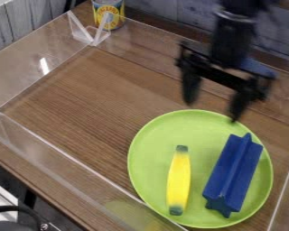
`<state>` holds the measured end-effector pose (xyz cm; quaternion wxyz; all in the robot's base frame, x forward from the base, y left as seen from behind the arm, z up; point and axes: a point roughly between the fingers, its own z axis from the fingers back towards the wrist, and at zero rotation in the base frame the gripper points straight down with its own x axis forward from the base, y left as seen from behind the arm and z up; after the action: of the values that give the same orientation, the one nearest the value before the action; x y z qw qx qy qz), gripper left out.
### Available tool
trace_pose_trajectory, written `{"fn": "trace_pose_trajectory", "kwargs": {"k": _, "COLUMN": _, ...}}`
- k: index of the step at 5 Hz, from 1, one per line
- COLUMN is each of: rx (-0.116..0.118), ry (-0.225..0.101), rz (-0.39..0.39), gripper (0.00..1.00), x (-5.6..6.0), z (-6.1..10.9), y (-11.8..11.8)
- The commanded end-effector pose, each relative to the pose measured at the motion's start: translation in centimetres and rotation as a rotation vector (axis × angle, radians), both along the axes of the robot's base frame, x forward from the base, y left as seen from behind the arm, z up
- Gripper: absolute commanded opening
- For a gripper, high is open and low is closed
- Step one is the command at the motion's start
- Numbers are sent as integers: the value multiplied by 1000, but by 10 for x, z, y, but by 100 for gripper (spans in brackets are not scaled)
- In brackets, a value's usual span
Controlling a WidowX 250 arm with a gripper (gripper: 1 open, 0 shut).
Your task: Remove the blue object from inside the green plate and put it on the table
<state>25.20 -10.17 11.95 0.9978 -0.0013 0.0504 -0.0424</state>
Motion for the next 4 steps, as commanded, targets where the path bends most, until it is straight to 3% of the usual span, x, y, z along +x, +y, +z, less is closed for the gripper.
{"fn": "trace_pose_trajectory", "kwargs": {"k": 1, "rx": -25, "ry": -65, "rz": -36, "gripper": 100, "x": -6, "z": 14, "y": -35}}
{"fn": "trace_pose_trajectory", "kwargs": {"k": 2, "rx": -29, "ry": -73, "rz": -13, "gripper": 100, "x": -15, "z": -4, "y": -43}}
{"fn": "trace_pose_trajectory", "kwargs": {"k": 3, "rx": -30, "ry": -88, "rz": 14, "gripper": 100, "x": -20, "z": -25, "y": -35}}
{"fn": "trace_pose_trajectory", "kwargs": {"k": 4, "rx": -25, "ry": -102, "rz": 51, "gripper": 100, "x": -21, "z": -23, "y": -30}}
